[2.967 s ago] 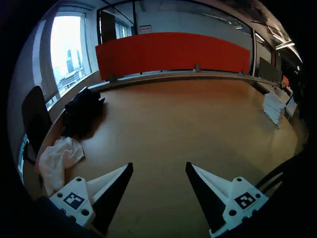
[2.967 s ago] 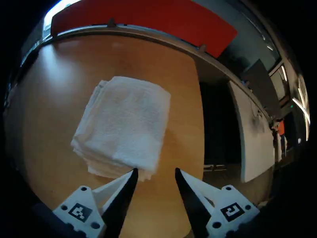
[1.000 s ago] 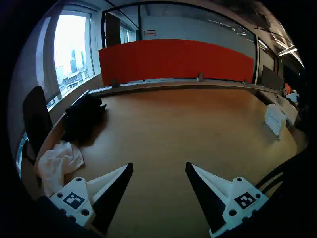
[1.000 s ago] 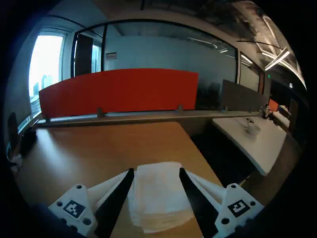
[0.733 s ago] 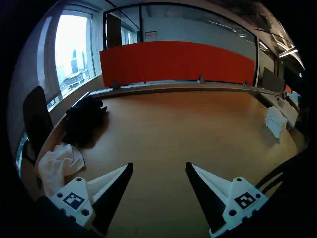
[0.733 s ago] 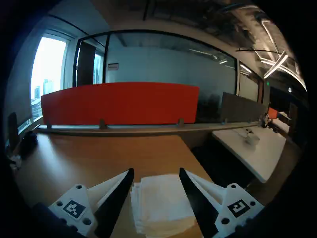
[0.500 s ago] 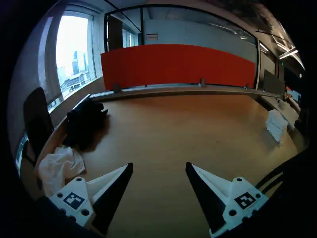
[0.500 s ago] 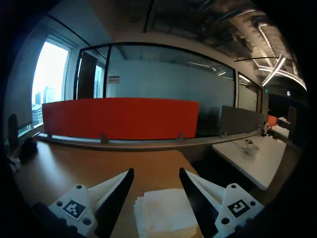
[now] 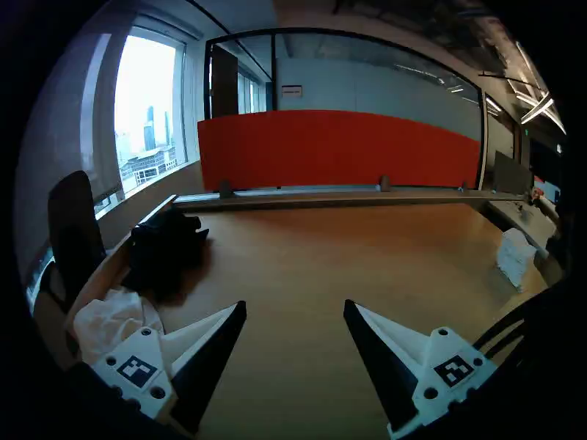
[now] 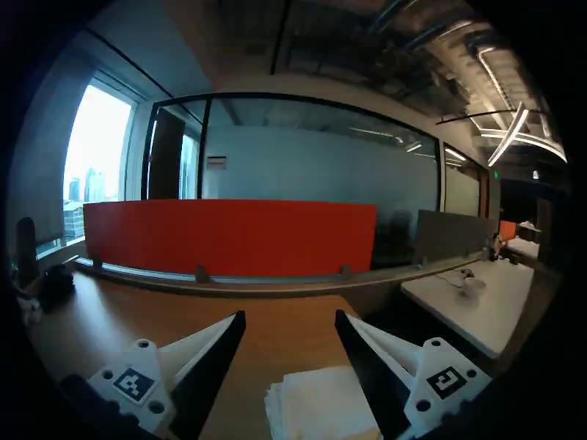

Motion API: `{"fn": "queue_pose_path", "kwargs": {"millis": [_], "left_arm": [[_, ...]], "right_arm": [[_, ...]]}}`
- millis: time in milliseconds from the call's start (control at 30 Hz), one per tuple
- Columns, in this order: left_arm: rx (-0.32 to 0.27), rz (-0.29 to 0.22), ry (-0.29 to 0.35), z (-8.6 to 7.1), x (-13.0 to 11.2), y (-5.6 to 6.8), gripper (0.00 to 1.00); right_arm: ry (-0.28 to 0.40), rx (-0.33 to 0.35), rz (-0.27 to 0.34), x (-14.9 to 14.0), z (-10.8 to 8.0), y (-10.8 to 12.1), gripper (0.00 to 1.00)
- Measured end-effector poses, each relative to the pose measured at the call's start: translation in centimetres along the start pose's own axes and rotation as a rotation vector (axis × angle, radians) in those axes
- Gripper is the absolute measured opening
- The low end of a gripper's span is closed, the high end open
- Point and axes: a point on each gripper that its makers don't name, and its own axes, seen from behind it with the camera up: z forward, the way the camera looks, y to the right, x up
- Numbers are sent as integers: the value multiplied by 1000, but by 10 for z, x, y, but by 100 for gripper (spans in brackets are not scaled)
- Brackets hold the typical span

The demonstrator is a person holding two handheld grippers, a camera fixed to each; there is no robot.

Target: Fold towel

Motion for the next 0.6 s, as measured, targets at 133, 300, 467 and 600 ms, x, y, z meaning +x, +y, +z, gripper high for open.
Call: {"fn": "queue_pose_path", "kwargs": {"millis": [133,300,467,600], "left_arm": [[12,-17,54,1,22,-4,99],[21,-32,122,2,52,-11,99],[30,-31,176,5,78,-16,99],[32,-33,210,5,93,-18,99]], "right_arm": [[-5,12,-13,1,-1,-11,99],[5,35,-11,10,-2,-30,99],[30,60,8,22,-3,-51,100],[42,80,15,28,-4,-69,99]]}}
